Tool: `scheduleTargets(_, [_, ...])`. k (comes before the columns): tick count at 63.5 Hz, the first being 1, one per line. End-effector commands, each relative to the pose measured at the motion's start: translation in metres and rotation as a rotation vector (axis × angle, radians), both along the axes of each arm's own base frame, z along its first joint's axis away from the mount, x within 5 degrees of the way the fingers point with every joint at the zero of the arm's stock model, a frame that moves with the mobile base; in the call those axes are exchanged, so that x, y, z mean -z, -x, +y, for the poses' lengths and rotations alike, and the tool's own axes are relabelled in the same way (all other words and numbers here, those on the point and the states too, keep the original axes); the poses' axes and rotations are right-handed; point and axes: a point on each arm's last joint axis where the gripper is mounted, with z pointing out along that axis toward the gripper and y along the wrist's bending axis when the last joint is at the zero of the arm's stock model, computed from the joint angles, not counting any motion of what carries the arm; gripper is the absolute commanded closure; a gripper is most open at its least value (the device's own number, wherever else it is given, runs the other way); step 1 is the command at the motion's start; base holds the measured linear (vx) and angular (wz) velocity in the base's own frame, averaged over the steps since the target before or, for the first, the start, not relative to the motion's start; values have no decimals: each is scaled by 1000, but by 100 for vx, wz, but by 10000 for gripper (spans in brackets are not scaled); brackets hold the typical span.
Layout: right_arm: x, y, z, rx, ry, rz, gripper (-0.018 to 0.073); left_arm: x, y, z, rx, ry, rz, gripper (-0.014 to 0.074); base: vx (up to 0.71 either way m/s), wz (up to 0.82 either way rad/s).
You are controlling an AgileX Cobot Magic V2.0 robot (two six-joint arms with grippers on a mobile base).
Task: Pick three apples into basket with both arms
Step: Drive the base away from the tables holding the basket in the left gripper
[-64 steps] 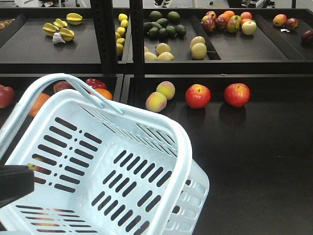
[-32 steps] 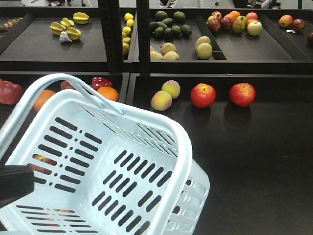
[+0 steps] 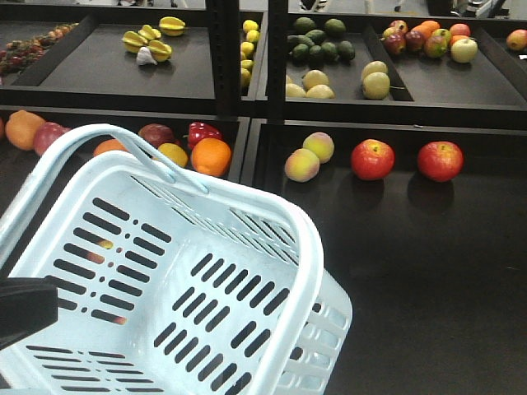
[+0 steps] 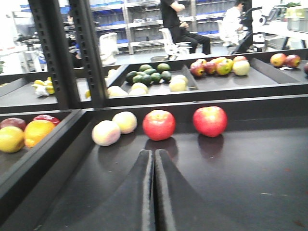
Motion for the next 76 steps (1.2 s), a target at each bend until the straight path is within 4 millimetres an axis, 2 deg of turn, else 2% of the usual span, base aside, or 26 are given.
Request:
scheduleTargets(1, [-5,1,0,3,12,-76,564,-16,0,0,-26,105,-53,604,-4,17])
scheduleTargets(31, [-5,1,0,3,12,-76,564,-16,0,0,-26,105,-53,604,-6,26])
scheduleTargets(76, [-5,1,0,3,12,-76,564,-16,0,0,-26,105,-53,604,-11,41])
